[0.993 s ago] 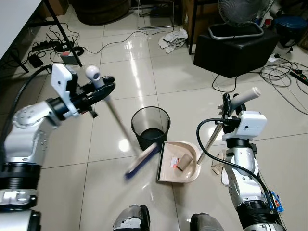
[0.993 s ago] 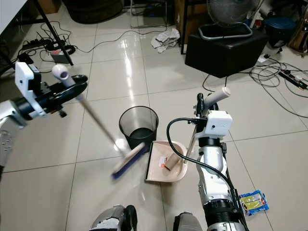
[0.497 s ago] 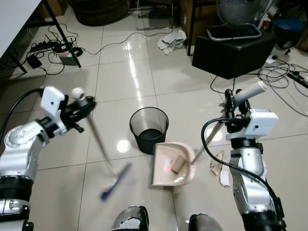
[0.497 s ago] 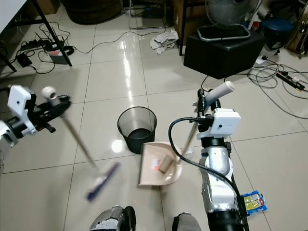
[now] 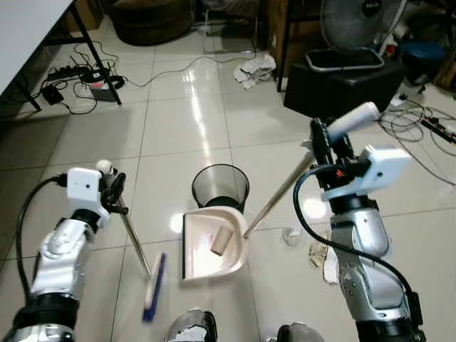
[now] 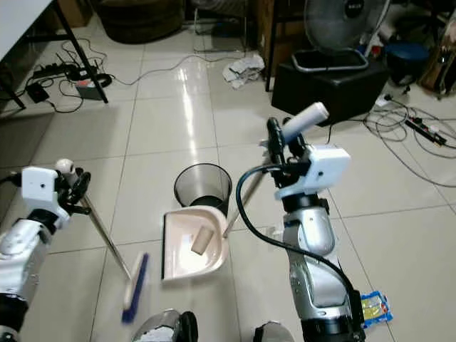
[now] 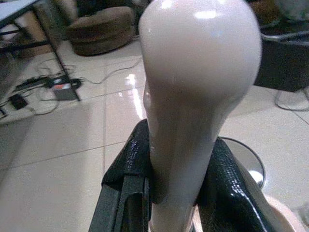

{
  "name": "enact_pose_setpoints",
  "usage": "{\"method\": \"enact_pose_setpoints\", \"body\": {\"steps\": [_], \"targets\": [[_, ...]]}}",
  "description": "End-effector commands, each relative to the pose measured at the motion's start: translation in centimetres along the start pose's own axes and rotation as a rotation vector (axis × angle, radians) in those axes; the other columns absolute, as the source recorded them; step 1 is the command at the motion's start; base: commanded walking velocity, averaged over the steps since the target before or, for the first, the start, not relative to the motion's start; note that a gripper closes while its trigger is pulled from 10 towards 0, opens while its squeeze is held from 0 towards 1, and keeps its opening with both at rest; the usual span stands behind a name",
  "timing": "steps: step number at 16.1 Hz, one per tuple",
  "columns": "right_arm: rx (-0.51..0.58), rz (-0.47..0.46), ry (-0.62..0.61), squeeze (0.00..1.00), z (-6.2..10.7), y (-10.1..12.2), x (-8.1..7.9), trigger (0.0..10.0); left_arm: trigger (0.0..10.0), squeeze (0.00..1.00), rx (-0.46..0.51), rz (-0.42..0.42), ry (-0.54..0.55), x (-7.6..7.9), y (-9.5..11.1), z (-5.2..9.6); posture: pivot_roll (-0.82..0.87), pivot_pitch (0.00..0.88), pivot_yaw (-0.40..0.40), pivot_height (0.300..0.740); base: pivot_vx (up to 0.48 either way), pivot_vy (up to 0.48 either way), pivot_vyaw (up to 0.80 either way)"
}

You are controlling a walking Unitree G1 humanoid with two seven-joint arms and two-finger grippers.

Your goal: Sweep floor

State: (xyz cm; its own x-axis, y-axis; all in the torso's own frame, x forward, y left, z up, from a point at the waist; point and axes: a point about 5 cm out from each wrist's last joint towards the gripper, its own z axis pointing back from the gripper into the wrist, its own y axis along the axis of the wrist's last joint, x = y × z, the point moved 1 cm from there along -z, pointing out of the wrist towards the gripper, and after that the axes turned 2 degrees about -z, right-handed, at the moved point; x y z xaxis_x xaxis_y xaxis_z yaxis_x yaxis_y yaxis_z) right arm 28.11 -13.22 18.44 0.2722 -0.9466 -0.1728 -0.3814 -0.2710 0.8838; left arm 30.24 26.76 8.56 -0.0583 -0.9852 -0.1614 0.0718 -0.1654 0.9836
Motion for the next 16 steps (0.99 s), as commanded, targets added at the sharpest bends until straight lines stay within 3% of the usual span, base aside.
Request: {"method": "enact_pose_setpoints", "body": {"steps": [1,4,7,12,16], "targets": [[0.048,-0.046,0.045,0.00,-0.7,1.4,-1.0,10.0,10.0,0.00,0.045,-0.026,0.069,-0.8,0.7,0.1,-0.03,0.057,0.088,0.740,0.000,0.000,0.00],[0.086,-0.040,0.043,0.00,-1.8,2.7,-1.0,10.0,10.0,0.00,0.092,-0.033,0.096,0.2,1.3,0.0,-0.02,0.053,0.086,0.740,0.000,0.000,0.00],[0.129,0.057,-0.029,0.00,-2.8,4.7,0.5,10.0,10.0,0.00,0.205,-0.004,0.067,2.6,3.3,-0.4,-0.02,0.048,0.087,0.740,0.085,0.000,0.00],[0.188,0.087,-0.132,0.00,-3.3,6.9,2.7,10.0,10.0,0.00,0.240,0.035,-0.012,5.9,3.9,-0.3,-0.03,0.028,0.094,0.740,0.337,0.000,0.00],[0.193,0.120,-0.113,0.00,-3.8,7.7,2.9,10.0,10.0,0.00,0.243,0.041,-0.021,6.5,4.1,-0.2,-0.03,0.022,0.090,0.740,0.390,0.000,0.00]]}}
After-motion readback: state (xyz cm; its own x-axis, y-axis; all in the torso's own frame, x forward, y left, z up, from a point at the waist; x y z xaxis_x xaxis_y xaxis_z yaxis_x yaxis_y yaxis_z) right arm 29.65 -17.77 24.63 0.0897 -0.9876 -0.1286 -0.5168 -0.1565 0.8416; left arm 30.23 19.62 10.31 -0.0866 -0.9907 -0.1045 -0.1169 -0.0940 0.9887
